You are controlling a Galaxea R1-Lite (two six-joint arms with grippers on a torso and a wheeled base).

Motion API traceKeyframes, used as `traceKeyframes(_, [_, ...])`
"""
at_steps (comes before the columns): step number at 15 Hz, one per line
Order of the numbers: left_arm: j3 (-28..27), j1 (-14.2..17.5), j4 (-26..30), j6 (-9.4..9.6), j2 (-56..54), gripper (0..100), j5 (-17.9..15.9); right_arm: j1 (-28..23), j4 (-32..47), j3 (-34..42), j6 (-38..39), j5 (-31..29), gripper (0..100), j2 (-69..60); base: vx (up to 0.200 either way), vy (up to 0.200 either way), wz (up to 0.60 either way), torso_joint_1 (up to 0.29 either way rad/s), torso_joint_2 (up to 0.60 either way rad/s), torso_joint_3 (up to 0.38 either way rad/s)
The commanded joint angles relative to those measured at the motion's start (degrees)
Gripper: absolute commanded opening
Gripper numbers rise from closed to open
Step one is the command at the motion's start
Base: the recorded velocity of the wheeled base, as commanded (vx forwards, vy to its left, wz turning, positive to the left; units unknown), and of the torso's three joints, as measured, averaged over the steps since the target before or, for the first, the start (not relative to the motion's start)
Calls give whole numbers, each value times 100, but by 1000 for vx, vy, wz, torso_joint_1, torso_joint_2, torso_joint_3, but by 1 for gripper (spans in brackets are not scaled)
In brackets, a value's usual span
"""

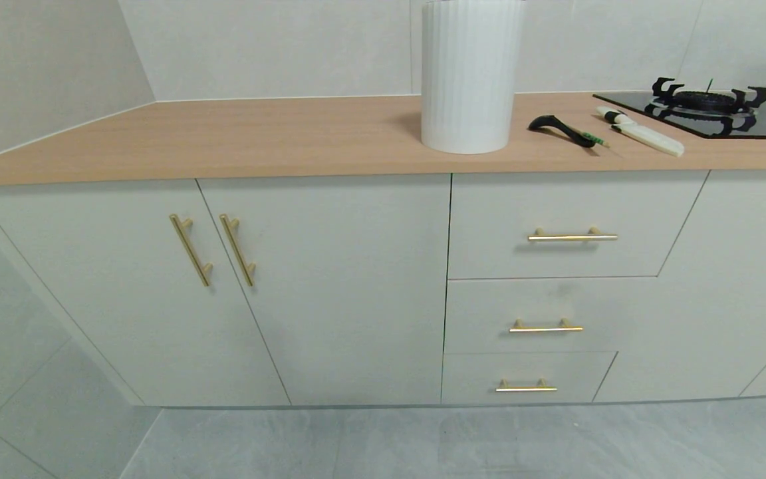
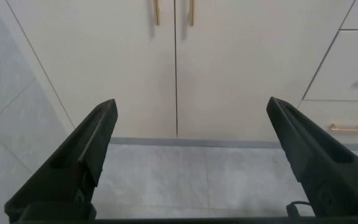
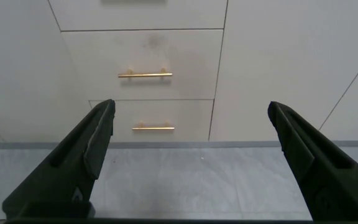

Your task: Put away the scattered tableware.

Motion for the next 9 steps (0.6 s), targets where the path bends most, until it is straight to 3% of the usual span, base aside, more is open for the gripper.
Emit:
traceKeyframes(1, [0, 0, 4, -4, 9, 100, 2, 2, 5, 0, -6, 0, 100, 7, 0, 0, 0, 0, 0, 0])
traceKeyframes(3, [0, 0, 4, -4, 9, 100, 2, 2, -4, 0, -6, 9, 100, 7, 0, 0, 0, 0, 0, 0])
traceKeyframes(5, [0, 0, 4, -4, 9, 100, 2, 46, -83, -826, 556, 527, 100, 227, 0, 0, 0, 0, 0, 0])
traceKeyframes(9, [0, 0, -4, -4, 9, 100, 2, 221, -74, -976, 328, 1134, 100, 1774, 0, 0, 0, 0, 0, 0])
